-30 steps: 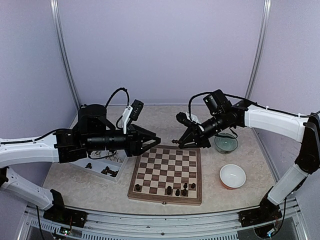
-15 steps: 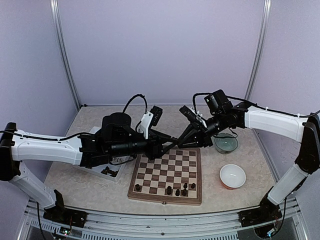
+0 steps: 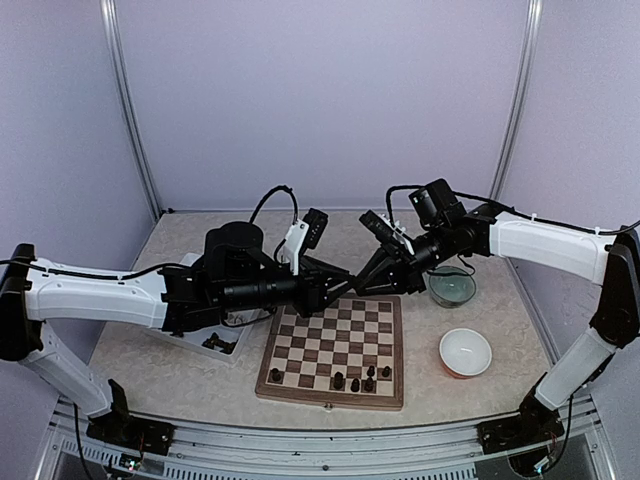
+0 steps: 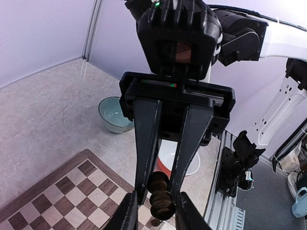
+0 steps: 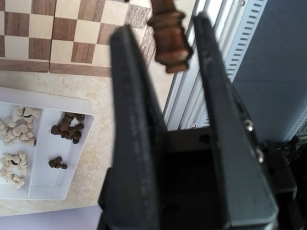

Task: Set up the chess pieces on the board
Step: Pass from the right arm to the left, then place the king at e8.

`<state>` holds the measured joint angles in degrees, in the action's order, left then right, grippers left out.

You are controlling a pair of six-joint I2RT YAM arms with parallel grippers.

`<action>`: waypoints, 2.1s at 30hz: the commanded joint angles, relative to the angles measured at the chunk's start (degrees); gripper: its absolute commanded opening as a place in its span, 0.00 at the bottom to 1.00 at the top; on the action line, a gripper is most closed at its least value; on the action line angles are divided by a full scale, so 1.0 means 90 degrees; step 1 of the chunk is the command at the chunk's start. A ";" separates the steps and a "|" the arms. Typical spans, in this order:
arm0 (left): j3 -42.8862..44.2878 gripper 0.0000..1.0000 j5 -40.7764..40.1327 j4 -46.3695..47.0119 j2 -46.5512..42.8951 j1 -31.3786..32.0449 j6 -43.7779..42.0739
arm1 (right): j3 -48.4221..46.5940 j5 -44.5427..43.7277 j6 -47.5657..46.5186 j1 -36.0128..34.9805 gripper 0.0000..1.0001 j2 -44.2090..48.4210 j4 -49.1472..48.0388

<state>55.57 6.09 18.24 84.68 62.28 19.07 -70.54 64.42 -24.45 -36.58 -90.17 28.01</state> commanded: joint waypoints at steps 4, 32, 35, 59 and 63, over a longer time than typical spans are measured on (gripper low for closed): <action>0.0258 0.24 0.0170 0.0200 0.0110 -0.0123 0.0121 | -0.0061 0.0115 -0.0086 0.0027 0.10 0.0087 0.0101; 0.0661 0.11 -0.0968 -0.5084 0.0210 0.0992 0.0124 | 0.1872 -0.1957 -0.0553 0.2058 0.65 0.1704 -0.1066; 0.0753 0.11 -0.0937 -0.5089 0.0659 0.1145 0.0120 | 0.1988 -0.1910 -0.0602 0.2062 0.65 0.1770 -0.1100; 0.1382 0.12 -0.1346 -0.5120 0.1676 0.1205 0.0057 | 0.2018 -0.1572 -0.0821 0.2072 0.65 0.1727 -0.0940; 0.1371 0.12 -0.1504 -0.5178 0.1631 0.1205 0.0078 | 0.2018 -0.1539 -0.0838 0.2072 0.65 0.1714 -0.0929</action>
<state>66.61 -5.15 -27.77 99.50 72.84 19.53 -52.90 49.17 -31.33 -18.52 -75.50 19.42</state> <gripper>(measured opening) 0.131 0.654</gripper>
